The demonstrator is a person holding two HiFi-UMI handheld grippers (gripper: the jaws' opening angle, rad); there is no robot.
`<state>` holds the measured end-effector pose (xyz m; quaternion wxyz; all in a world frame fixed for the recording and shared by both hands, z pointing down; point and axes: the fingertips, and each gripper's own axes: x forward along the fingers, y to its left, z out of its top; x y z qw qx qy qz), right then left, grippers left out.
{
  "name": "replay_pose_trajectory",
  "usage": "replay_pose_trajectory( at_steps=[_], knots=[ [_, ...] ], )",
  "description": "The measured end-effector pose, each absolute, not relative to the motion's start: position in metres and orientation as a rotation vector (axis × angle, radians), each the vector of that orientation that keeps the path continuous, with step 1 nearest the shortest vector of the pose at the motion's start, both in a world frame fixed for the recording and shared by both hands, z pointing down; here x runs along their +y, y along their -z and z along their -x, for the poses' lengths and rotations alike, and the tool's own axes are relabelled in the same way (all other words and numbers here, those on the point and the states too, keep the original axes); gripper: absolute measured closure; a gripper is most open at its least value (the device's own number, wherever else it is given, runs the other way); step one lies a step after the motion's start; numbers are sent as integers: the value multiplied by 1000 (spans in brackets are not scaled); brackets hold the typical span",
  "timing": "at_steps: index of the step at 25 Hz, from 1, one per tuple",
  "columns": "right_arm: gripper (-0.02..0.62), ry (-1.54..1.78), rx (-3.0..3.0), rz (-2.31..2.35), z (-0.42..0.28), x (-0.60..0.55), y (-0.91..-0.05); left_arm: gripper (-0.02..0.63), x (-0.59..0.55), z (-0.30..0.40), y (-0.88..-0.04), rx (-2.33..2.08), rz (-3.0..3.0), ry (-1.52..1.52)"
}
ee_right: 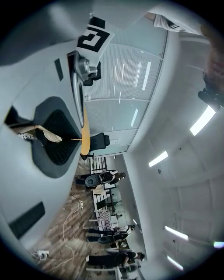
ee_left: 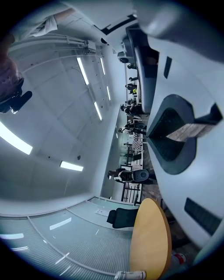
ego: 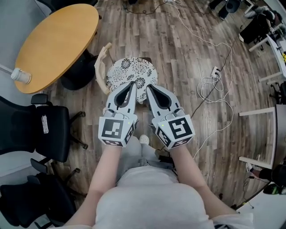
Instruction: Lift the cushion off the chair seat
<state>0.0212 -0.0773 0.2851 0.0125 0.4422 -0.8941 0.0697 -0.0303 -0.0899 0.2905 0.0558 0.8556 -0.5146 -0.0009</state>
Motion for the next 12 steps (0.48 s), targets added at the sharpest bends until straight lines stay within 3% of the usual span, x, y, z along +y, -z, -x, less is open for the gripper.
replay_pose_trajectory(
  at_steps=[8,10,12],
  knots=[
    [554,-298,-2724,-1406,-27,-136,-312,604,-149,33,-318,-1516,-2572,-43],
    [357,-358,-2708,-1404,-27,-153,-322,604,-166,34,-326,-1491,-2573,-56],
    [337,-404,-2677,-1419,-30,-170,-333,604,-183,35,-334,-1463,-2577,-77]
  ],
)
